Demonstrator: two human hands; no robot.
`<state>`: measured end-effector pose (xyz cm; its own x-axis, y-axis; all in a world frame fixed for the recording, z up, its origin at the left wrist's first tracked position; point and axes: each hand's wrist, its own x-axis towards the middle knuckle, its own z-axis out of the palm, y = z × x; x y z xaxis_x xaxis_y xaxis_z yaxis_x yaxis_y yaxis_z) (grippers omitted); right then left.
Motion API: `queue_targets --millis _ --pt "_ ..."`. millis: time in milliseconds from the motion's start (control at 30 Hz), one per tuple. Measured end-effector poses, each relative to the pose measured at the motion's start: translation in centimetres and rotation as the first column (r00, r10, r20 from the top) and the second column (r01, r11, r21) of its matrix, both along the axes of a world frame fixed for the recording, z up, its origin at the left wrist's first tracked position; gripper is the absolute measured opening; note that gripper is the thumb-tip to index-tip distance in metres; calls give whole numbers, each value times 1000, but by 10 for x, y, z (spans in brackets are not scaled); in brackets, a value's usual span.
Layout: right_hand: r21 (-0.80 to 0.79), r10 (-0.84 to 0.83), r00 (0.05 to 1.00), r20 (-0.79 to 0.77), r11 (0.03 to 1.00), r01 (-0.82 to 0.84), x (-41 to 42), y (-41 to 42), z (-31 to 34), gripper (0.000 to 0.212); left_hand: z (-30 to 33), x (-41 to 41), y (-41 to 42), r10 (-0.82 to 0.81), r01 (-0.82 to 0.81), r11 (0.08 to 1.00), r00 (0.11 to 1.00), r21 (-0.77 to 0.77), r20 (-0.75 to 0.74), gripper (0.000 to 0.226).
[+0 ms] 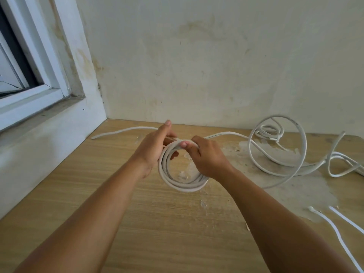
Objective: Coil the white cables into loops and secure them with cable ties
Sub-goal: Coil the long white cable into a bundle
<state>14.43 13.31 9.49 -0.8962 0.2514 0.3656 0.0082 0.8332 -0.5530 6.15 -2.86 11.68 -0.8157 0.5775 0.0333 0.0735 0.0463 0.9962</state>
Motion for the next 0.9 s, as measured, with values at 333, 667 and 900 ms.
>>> queue_targets --millis 333,667,900 --pt "-65 77 995 -56 995 -81 -3 -3 -1 62 10 9 5 -17 45 972 992 -232 123 70" --pt "264 -101 955 280 964 25 26 42 -1 46 17 -12 -4 230 -211 959 969 -189 86 49" --pt "827 -414 910 28 522 212 45 23 -5 38 18 -30 -10 507 -494 859 858 -134 87 47"
